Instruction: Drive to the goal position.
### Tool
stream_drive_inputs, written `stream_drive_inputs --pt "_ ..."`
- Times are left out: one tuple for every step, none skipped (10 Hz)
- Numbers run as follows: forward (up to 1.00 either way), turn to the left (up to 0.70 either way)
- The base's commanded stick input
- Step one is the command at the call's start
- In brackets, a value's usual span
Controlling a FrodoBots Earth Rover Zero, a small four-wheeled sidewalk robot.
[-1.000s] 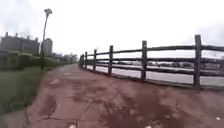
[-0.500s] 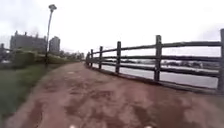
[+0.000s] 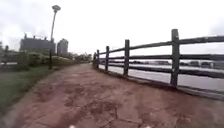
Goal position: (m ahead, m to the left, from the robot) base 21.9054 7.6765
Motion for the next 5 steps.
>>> stream_drive_inputs --pt "1.0 0.12" --pt "1.0 0.12" --pt "1.0 0.12" --pt "1.0 0.12" --pt "1.0 0.12"
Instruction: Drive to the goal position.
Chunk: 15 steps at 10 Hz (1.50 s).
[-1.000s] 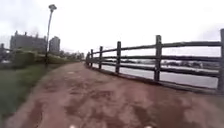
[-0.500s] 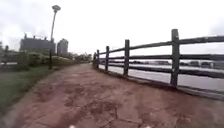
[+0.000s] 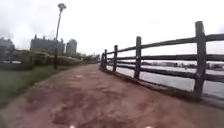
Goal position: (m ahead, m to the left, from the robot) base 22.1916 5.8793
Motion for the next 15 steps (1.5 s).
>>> stream_drive_inputs --pt "1.0 0.12" --pt "1.0 0.12" --pt "1.0 0.12" --pt "1.0 0.12" --pt "1.0 0.12" --pt "1.0 0.12" --pt "1.0 0.12" --pt "1.0 0.12" --pt "1.0 0.12" --pt "1.0 0.12" --pt "1.0 0.12" --pt "1.0 0.12" --pt "1.0 0.12" --pt "1.0 0.12" --pt "1.0 0.12"
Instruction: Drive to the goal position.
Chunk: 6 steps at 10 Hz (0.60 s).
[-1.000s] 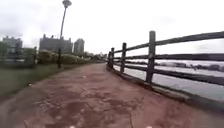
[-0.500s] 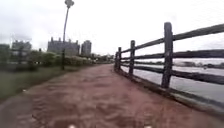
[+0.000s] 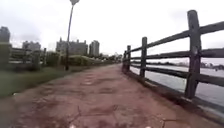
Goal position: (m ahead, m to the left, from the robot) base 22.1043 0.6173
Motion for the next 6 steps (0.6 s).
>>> stream_drive_inputs --pt "1.0 0.12" --pt "1.0 0.12" --pt "1.0 0.12" --pt "1.0 -0.02" --pt "1.0 -0.28" --pt "1.0 -0.28"
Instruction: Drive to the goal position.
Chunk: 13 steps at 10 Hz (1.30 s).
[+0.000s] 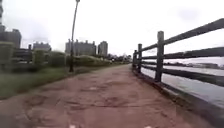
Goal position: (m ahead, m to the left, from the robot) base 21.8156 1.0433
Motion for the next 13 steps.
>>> stream_drive_inputs --pt "1.0 -0.28" --pt "1.0 -0.28" --pt "1.0 -0.28" --pt "1.0 -0.28" --pt "1.0 -0.28" --pt "1.0 -0.28" --pt "1.0 -0.19" --pt "1.0 0.12" --pt "1.0 0.12" --pt "1.0 0.12" --pt "1.0 0.12" --pt "1.0 0.12" --pt "1.0 0.12"
